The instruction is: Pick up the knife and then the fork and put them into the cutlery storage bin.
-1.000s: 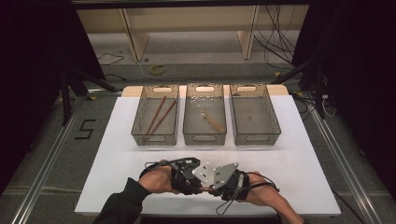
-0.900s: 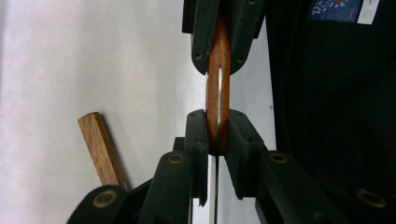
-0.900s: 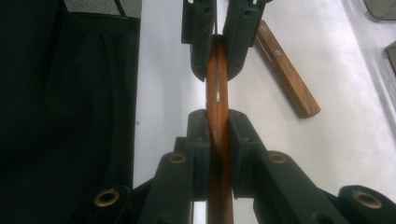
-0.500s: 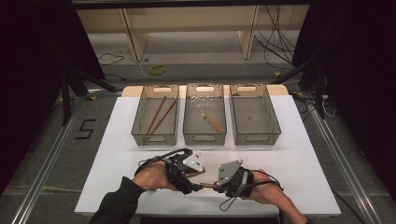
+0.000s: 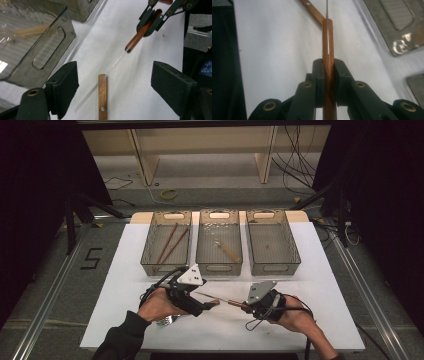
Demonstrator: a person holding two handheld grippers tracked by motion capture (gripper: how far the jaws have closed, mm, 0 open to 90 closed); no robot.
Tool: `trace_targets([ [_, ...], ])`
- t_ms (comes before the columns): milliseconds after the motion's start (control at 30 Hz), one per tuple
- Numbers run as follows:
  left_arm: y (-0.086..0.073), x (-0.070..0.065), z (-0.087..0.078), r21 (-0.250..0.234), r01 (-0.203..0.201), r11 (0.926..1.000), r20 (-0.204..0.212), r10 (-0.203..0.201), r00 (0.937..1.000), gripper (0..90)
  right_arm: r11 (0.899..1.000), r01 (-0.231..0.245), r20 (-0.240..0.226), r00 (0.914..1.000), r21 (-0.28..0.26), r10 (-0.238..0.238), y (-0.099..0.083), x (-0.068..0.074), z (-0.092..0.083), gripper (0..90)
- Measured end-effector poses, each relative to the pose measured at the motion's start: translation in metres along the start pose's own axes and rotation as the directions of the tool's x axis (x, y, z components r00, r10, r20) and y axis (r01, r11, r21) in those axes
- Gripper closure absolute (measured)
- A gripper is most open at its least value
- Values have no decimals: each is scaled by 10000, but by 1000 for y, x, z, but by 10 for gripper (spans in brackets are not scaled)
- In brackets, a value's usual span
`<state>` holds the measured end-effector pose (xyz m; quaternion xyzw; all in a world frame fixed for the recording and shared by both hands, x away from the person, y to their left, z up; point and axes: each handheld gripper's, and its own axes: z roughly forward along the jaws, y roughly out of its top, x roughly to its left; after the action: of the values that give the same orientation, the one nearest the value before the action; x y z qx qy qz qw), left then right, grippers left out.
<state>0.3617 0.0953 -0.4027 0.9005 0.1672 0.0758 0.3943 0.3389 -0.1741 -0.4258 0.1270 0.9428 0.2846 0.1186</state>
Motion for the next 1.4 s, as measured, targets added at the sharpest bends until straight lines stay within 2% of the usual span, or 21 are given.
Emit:
trace_targets([
  [267,-13,7,-6,-386,656,9971,-363,-670,9971,203,9970,-773,601,9952,-3,772,-8,-14,-8,814],
  [400,-22,11,-10,-701,1104,9914,-556,-1144,9919,195,9941,-1061,828,9907,-248,1078,-13,-21,-16,814],
  [567,-33,14,-11,-971,1275,9871,-726,-1348,9882,201,9888,-1398,1103,9833,-521,1449,-15,-28,-27,814],
  [700,-40,16,-11,-1009,1478,9839,-836,-1564,9841,197,9841,-1622,1346,9761,-727,1708,-17,-35,-36,814],
  [833,-47,17,-12,-1138,1650,9797,-953,-1760,9798,198,9771,-1902,1656,9649,-953,2040,-17,-46,-44,814],
  [933,-51,18,-12,-1031,1729,9795,-1019,-1833,9778,197,9701,-2128,1796,9562,-1169,2313,-16,-54,-49,814],
  [1033,-55,18,-11,-1008,1862,9773,-1048,-1965,9749,199,9637,-2351,2081,9436,-1263,2574,-14,-64,-51,814],
  [1133,-58,17,-12,-896,1863,9784,-1116,-1957,9743,200,9516,-2723,2277,9266,-1424,2992,-13,-77,-52,814],
  [1333,-63,18,-12,-960,2067,9737,-1184,-2173,9689,201,9253,-3447,2908,8793,-1583,3773,-13,-102,-55,813],
  [1400,-63,19,-12,-877,2065,9745,-1167,-2159,9694,202,9193,-3602,3154,8638,-1584,3928,-13,-110,-54,814],
])
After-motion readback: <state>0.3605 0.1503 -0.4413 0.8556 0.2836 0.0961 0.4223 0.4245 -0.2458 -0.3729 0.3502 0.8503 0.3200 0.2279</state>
